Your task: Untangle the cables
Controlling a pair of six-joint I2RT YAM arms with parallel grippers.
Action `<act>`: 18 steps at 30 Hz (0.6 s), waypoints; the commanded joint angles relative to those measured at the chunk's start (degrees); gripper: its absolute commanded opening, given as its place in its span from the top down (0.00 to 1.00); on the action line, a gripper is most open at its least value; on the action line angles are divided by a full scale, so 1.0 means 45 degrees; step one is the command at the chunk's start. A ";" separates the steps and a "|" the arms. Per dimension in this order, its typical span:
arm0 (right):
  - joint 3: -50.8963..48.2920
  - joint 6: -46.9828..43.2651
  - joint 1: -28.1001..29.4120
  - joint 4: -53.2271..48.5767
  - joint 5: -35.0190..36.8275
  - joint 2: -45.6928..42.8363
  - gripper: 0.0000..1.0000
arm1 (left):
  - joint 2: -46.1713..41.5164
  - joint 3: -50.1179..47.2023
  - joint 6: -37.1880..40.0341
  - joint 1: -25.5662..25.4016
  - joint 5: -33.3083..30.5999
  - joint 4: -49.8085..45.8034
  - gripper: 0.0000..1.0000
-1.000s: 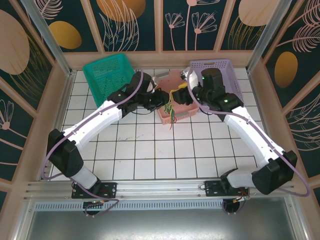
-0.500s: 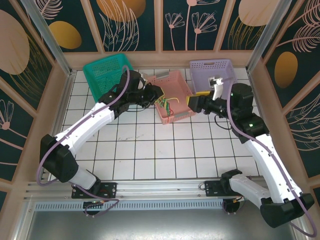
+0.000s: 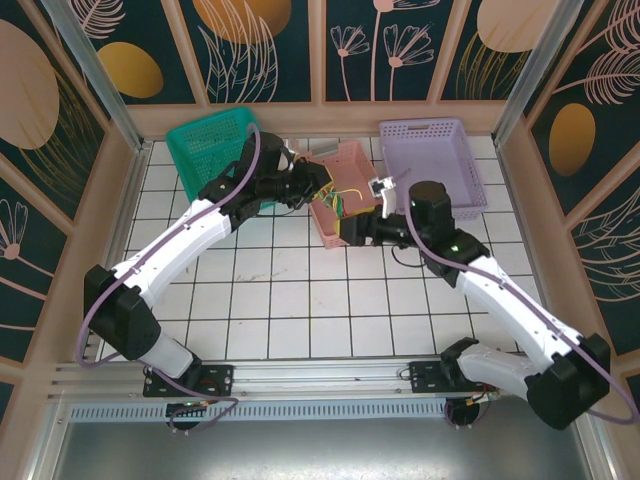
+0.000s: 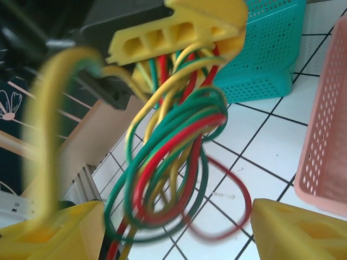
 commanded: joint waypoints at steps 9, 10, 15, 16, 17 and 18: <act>0.2032 -0.0922 0.0020 0.0363 0.0082 0.1926 0.48 | 0.0191 0.0500 0.0014 0.0107 0.0561 -0.0001 1.00; 0.2141 -0.0931 0.0020 0.0334 -0.0003 0.2113 0.53 | 0.0191 0.0478 -0.0005 0.0108 0.0582 0.0019 1.00; 0.2247 -0.0922 0.0020 0.0281 -0.0012 0.2402 0.87 | 0.0190 0.0597 -0.0020 0.0107 0.0676 0.0087 1.00; 0.2242 -0.0882 0.0020 0.0303 -0.0032 0.2373 0.96 | 0.0181 0.0581 -0.0044 0.0103 0.0674 0.0116 1.00; 0.2256 -0.0838 0.0006 0.0261 -0.0028 0.2372 1.00 | 0.0157 0.0591 -0.0047 0.0099 0.0663 0.0181 1.00; 0.2266 -0.0806 -0.0004 0.0208 -0.0041 0.2336 1.00 | 0.0125 0.0627 -0.0064 0.0096 0.0599 0.0261 1.00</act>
